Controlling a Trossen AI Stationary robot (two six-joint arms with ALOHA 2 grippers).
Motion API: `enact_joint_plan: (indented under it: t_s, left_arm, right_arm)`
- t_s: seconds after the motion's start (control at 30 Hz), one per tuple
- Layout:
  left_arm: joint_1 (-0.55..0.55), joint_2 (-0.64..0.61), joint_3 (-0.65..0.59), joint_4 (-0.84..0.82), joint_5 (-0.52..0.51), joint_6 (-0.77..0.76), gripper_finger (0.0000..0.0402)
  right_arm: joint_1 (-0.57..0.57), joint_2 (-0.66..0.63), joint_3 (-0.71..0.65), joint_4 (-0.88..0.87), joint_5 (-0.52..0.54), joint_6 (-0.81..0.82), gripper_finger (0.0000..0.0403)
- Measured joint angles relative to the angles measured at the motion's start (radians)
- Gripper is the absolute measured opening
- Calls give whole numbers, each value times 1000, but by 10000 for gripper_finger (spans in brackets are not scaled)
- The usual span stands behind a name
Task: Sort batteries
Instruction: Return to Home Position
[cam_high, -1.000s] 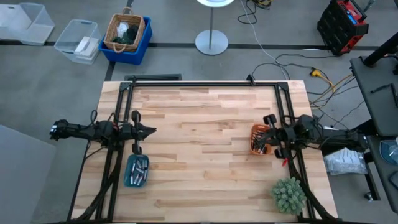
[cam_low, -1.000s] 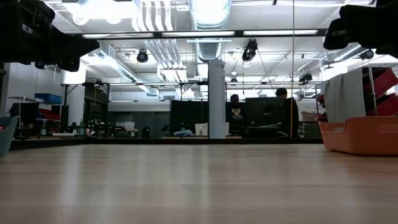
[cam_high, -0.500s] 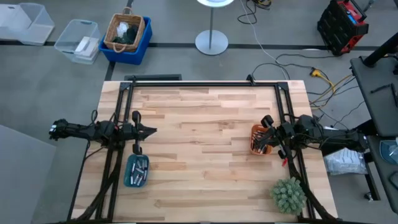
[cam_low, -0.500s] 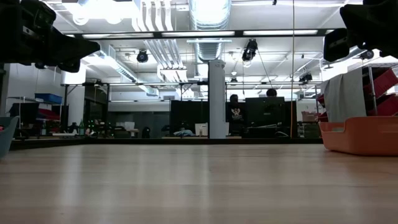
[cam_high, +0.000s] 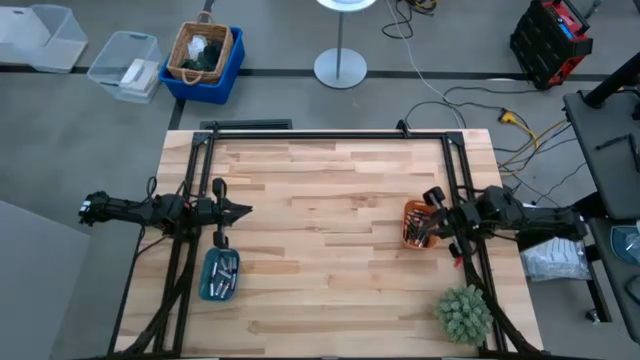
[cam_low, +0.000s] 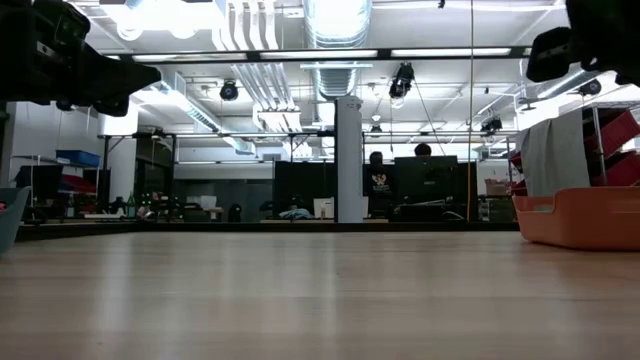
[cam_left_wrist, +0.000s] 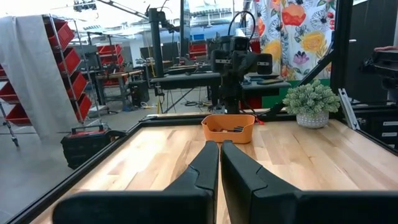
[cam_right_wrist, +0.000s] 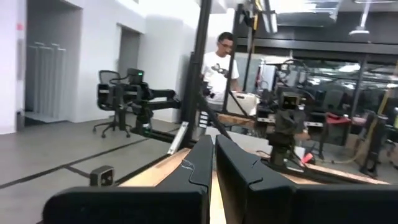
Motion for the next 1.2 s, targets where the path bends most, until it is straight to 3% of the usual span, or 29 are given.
enact_joint_plan:
  t_s: [0.23, 0.43, 0.77, 1.2]
  left_arm:
    - [0, 0, 0, 0, 0, 0, 0]
    - [0, 0, 0, 0, 0, 0, 0]
    - [0, 0, 0, 0, 0, 0, 0]
    - [0, 0, 0, 0, 0, 0, 0]
  right_arm:
    - [86, -52, 0, -88, 43, -74, 13]
    - [132, -52, 0, -167, 157, -77, 13]
    - [137, -38, 0, -217, 156, -152, 13]
    - [137, -7, 0, -218, 156, 53, 13]
